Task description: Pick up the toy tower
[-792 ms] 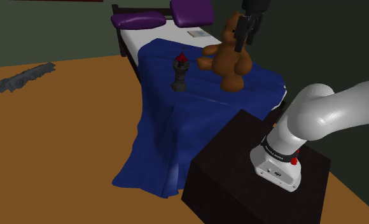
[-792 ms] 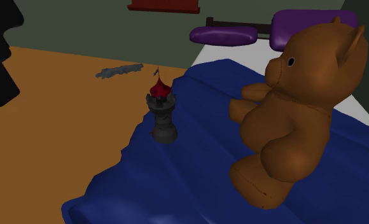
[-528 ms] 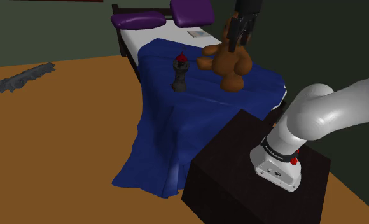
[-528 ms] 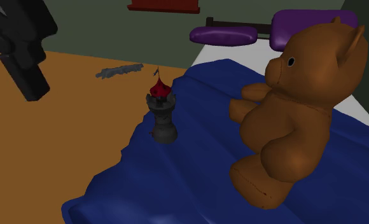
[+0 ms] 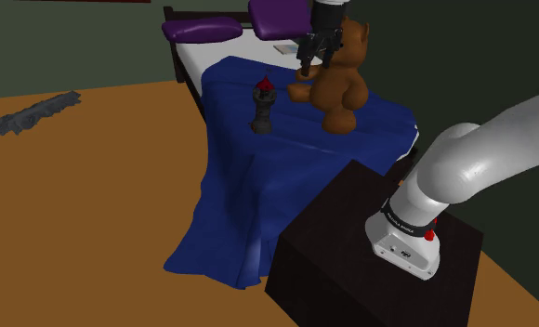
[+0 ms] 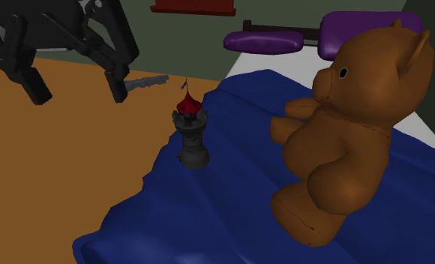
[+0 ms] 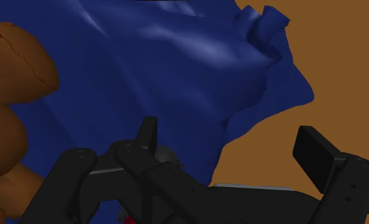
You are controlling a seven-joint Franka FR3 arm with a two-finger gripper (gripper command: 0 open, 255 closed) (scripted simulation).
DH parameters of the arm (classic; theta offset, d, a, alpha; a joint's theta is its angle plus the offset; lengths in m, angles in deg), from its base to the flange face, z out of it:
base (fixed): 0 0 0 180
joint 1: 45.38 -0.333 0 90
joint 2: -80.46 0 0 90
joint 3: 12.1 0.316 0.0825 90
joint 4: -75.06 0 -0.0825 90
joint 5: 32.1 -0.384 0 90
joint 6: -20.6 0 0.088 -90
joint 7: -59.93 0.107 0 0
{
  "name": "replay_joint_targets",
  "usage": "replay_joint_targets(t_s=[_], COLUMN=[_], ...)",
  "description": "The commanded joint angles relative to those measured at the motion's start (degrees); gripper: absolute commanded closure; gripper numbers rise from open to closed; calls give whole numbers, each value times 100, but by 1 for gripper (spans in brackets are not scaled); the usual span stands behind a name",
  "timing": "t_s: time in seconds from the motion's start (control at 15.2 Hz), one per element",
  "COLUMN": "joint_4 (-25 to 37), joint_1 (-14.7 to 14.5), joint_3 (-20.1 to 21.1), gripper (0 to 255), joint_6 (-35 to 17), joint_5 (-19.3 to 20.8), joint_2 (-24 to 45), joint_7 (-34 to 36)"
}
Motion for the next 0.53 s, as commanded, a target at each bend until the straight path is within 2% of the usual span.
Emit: replay_joint_targets(t_s=[0.0,0.46], joint_4=[217,1014], joint_1=[58,243], joint_3=[-8,-99], gripper=[0,0], joint_6=[-279,-1047], joint_5=[22,103], joint_2=[422,1757], joint_7=[104,410])
